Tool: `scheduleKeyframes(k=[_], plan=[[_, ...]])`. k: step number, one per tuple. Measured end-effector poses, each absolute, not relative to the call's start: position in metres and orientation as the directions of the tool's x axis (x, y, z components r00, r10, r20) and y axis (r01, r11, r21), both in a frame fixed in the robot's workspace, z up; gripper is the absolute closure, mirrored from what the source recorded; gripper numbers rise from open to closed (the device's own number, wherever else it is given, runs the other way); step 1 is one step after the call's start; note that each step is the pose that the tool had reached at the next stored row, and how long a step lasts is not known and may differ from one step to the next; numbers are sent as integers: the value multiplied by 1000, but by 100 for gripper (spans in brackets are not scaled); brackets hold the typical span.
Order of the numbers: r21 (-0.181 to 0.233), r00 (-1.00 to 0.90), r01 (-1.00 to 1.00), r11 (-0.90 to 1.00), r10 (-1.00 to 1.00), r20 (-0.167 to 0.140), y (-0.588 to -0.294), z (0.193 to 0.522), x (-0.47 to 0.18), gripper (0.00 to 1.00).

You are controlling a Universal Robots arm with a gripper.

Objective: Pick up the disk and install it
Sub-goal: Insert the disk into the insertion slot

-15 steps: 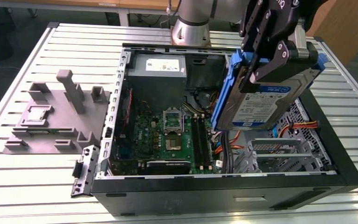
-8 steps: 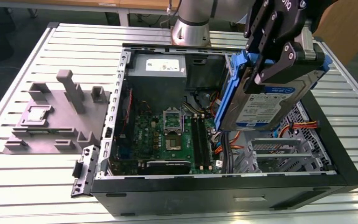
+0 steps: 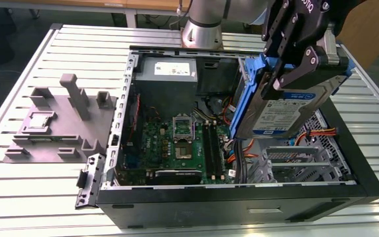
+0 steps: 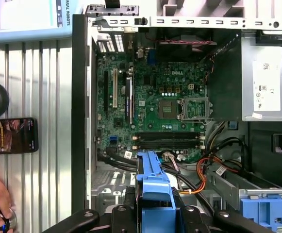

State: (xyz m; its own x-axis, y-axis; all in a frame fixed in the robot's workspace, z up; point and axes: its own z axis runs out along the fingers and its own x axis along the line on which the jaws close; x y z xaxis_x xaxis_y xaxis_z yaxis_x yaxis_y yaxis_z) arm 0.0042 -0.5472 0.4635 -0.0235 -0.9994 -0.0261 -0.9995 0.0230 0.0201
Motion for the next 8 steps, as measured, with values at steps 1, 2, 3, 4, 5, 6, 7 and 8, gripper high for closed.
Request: scheduleKeyframes(k=[1, 2, 3, 4, 5, 6, 7, 8], plan=[[20, -23, -1000, 23, -999, -26, -548, 463, 4, 63], [20, -23, -1000, 23, -999, -26, -549, 463, 4, 63], [20, -23, -1000, 23, -999, -26, -549, 463, 4, 63], [20, -23, -1000, 23, -999, -26, -550, 463, 5, 63], [20, -23, -1000, 23, -999, -26, -551, 462, 5, 63], [20, -23, -1000, 23, -999, -26, -552, 462, 5, 63], [20, -23, -1000, 23, -999, -26, -553, 462, 5, 63], [20, -23, -1000, 23, -999, -26, -553, 462, 6, 63]])
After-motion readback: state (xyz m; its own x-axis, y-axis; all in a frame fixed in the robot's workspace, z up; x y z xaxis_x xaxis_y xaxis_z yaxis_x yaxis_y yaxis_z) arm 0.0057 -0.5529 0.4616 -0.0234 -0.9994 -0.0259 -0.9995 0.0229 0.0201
